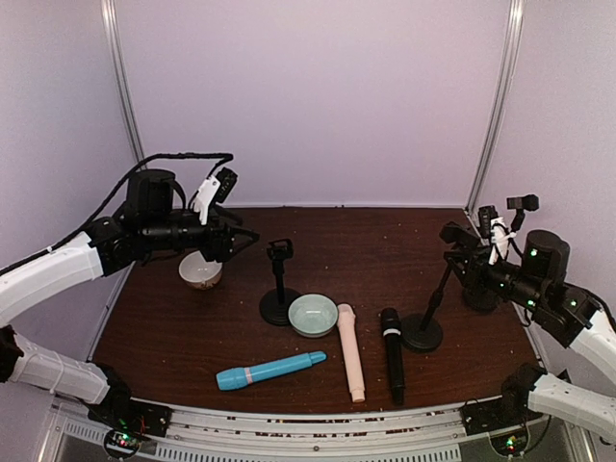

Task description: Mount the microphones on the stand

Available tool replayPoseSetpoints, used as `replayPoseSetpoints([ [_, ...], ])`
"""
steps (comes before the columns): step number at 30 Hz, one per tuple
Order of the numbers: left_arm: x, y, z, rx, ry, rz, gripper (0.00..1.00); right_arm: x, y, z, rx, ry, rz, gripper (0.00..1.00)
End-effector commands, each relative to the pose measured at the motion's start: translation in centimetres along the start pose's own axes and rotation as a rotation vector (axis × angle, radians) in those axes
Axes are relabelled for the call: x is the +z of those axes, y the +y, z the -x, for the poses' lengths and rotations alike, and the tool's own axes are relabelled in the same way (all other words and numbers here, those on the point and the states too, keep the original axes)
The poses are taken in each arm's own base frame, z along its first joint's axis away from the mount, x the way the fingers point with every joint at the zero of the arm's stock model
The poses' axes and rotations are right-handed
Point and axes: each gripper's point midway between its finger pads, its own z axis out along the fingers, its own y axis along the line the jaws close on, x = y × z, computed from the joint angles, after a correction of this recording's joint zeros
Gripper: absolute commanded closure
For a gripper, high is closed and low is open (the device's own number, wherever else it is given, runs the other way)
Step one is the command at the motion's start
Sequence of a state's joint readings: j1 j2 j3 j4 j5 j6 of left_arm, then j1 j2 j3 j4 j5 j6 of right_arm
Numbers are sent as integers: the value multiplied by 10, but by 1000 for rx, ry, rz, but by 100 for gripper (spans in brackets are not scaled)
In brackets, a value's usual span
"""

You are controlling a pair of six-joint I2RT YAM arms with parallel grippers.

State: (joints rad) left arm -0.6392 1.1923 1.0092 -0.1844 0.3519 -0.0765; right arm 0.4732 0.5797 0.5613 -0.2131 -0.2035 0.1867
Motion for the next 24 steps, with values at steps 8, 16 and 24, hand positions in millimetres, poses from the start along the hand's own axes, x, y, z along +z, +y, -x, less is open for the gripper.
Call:
replayPoseSetpoints([
  [8, 24, -33, 6, 88, -9, -69, 38, -38, 16, 91, -62, -195, -6, 83],
  [16, 41, -107, 31, 225, -104, -136, 39, -45, 55, 147, -8, -276, 149, 90],
  [24, 94, -151, 20, 168, -132, -235, 41, -24, 94, 175, 88, -312, 339, 95],
])
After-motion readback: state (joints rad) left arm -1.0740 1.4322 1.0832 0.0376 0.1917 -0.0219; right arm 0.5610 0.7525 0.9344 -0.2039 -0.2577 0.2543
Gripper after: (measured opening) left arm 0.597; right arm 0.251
